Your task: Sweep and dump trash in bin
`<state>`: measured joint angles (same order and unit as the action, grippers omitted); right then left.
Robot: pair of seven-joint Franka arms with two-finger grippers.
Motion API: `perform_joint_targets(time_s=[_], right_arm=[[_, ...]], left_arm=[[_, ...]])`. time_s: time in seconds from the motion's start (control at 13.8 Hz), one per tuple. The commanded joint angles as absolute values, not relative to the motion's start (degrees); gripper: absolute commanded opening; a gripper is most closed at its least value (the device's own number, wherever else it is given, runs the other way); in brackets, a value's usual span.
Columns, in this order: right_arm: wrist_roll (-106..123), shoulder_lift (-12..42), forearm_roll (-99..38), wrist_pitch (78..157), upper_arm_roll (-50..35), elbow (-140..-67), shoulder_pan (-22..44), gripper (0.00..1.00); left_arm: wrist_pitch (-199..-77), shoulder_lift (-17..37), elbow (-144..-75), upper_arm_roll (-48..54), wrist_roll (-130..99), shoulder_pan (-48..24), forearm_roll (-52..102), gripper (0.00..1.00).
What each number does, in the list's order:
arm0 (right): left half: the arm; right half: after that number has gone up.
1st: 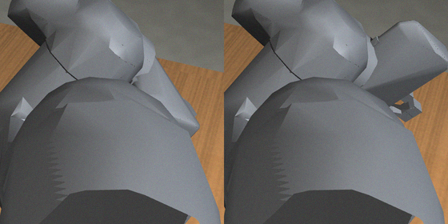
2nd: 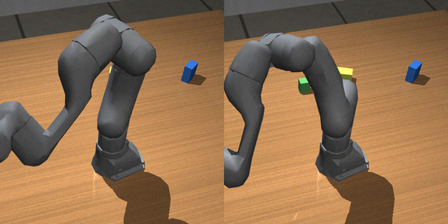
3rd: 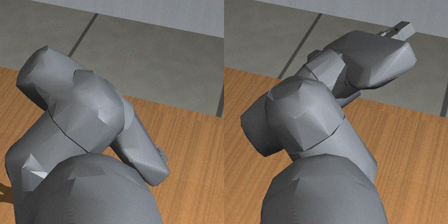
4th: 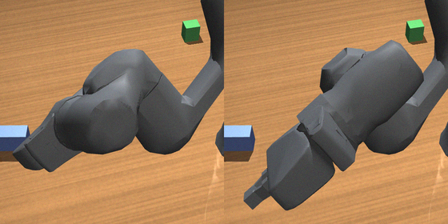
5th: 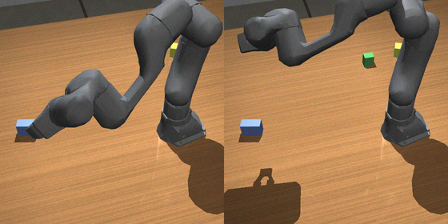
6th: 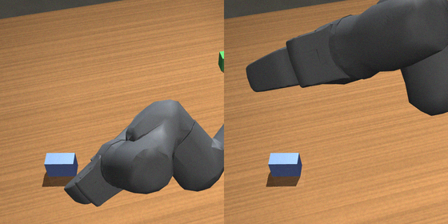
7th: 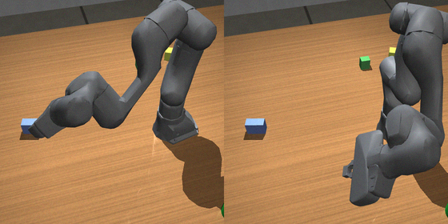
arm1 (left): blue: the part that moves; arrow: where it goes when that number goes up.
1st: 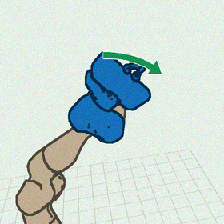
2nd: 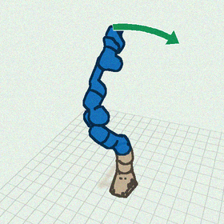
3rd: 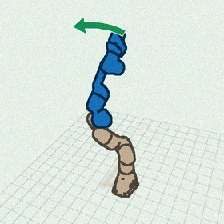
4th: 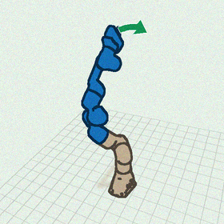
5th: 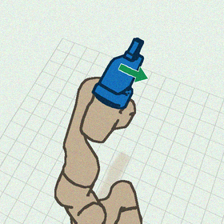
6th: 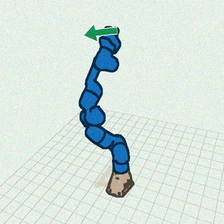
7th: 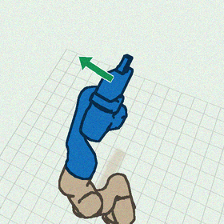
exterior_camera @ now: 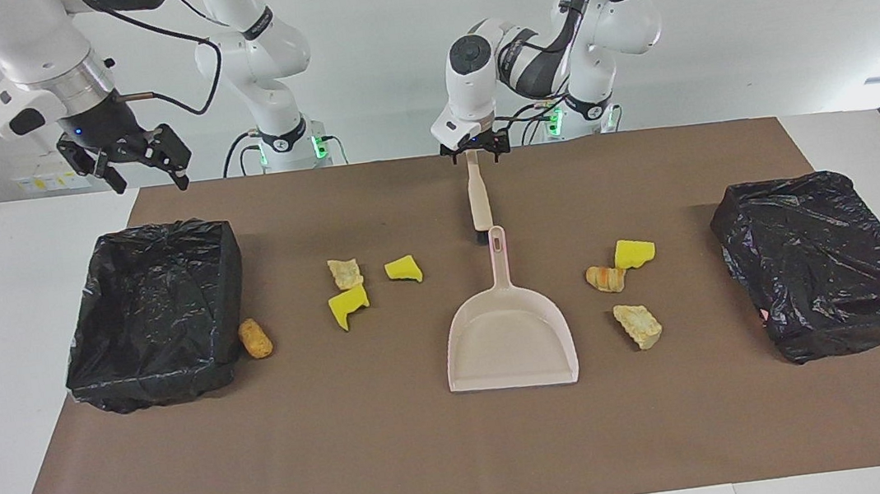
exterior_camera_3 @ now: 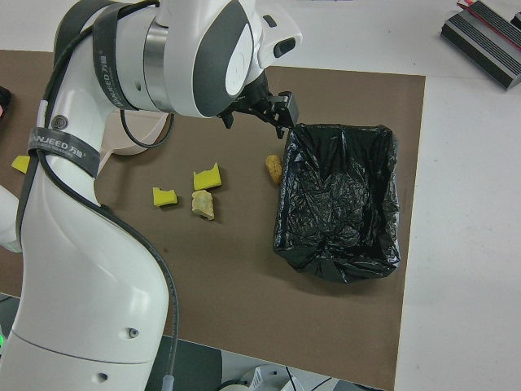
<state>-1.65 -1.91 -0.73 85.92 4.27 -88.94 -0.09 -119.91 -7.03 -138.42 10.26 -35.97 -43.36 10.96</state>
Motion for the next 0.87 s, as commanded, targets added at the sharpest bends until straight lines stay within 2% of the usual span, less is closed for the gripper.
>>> perform_joint_targets(time_s=[0.0,0.58,0.8], right_arm=[[-2.90,-2.99,-0.53,86.04,4.13,-89.91,-0.70,1.00],[-2.73,-3.34,-0.44,84.81,4.39,-90.26,-0.44,1.00],[-2.64,-3.16,-0.44,86.82,4.13,-90.35,-0.09,1.00]], left_arm=[[-121.20,-9.40,-140.80,9.23,-35.95,-45.08,12.65,1.00],[-121.11,-9.67,-142.82,9.14,-33.58,-46.58,13.80,1.00],[-121.46,-9.49,-142.82,9.05,-33.13,-46.49,13.80,1.00]])
